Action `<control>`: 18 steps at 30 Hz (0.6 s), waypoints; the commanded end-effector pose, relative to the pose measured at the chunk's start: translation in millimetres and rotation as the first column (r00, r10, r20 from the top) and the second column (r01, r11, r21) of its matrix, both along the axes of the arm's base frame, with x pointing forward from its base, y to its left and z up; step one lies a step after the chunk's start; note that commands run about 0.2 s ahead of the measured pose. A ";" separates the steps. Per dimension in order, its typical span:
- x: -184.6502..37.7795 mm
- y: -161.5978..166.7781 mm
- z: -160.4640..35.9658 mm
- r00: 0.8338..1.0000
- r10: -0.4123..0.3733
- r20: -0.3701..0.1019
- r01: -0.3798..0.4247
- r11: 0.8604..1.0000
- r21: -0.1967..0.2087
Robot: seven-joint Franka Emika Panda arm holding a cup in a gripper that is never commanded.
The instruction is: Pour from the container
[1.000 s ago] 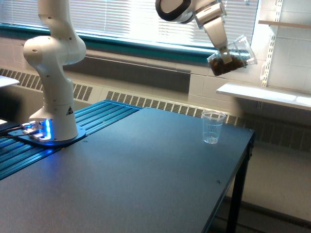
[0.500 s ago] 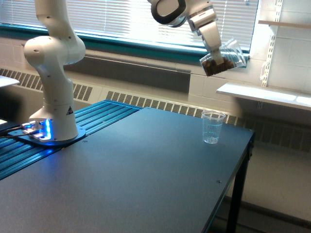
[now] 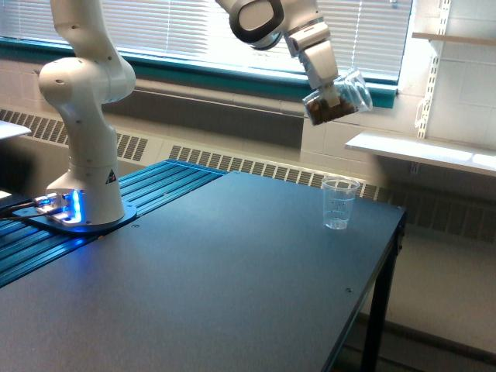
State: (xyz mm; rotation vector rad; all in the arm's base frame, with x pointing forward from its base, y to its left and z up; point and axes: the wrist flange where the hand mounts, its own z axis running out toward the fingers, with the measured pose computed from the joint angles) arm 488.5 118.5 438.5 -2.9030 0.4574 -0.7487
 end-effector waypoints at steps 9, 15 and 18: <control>-36.4 52.0 -39.8 0.997 0.065 -0.037 -0.066 0.998 -0.019; -44.5 66.9 -53.6 0.995 0.084 -0.054 -0.086 0.996 -0.034; -46.6 72.4 -59.7 0.994 0.094 -0.064 -0.097 0.994 -0.043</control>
